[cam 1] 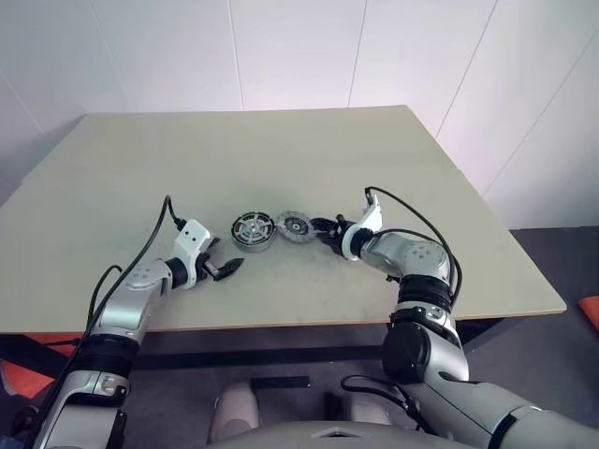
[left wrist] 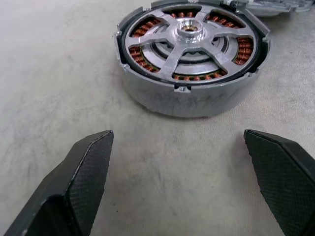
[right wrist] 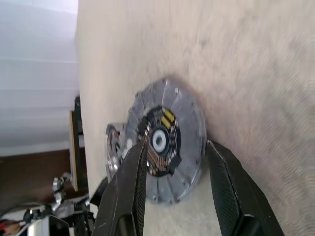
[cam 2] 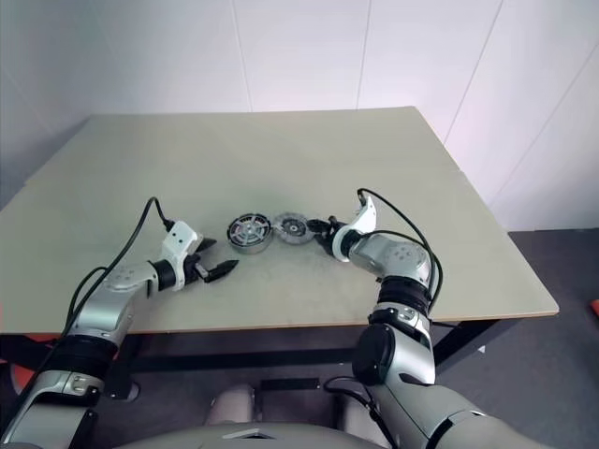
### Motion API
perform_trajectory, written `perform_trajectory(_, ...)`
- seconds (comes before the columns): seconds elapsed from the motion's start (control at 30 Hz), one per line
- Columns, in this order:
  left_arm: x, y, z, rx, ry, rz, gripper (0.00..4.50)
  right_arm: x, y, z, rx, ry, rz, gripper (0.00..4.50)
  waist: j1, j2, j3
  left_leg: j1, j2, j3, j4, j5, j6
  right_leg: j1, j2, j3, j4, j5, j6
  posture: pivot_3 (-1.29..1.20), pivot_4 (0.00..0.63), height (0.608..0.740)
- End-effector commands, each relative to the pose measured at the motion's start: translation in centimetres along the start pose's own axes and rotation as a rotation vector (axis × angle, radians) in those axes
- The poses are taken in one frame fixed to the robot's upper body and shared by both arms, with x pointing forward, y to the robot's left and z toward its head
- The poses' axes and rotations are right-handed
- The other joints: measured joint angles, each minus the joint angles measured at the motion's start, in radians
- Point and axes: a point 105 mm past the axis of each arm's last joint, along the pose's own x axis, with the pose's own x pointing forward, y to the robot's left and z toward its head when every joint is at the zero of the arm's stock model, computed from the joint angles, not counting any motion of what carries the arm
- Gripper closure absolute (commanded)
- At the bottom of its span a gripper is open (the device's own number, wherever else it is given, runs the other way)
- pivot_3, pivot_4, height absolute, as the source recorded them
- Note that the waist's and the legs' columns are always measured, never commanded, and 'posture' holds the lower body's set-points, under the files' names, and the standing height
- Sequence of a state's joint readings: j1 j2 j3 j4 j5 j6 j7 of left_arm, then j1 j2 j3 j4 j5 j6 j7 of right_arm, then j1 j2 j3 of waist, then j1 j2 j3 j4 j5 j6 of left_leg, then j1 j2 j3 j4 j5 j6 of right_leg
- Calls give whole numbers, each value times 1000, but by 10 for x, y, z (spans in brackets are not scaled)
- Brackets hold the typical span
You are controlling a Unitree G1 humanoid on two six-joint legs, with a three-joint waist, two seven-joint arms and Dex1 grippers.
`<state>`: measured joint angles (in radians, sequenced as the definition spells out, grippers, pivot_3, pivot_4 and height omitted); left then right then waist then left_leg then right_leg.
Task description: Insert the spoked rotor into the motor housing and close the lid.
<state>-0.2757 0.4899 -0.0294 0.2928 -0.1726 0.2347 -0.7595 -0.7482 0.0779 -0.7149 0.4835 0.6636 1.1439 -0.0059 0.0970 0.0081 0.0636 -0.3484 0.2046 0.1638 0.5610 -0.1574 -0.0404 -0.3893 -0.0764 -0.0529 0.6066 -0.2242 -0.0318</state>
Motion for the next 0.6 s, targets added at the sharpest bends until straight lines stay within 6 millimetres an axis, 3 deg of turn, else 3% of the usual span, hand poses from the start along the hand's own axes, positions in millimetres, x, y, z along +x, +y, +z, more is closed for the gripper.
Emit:
perform_trajectory(0.03,2,4,16,42,-44,8,0,1,43,14,-45,-45,145,2395,0,0,0,0,0,0,0,0,0,0,0,0,1,0,0,0,0,740)
perform_trajectory(0.3,2,6,16,39,-54,20,0,5,49,20,-102,-37,126,2395,7,0,0,-4,0,7,-1,-3,-1,-6,1,0,14,6,-10,0,0,740)
perform_trajectory(0.43,1,7,13,37,-54,27,0,-4,40,22,-124,-11,69,2395,9,0,0,-12,0,7,-1,-3,-2,-13,1,0,13,7,-12,0,0,740)
perform_trajectory(0.6,0,5,10,32,-51,27,0,-21,34,8,-157,66,22,2395,7,0,0,-11,1,7,0,-3,-2,-13,1,0,14,4,-8,0,0,740)
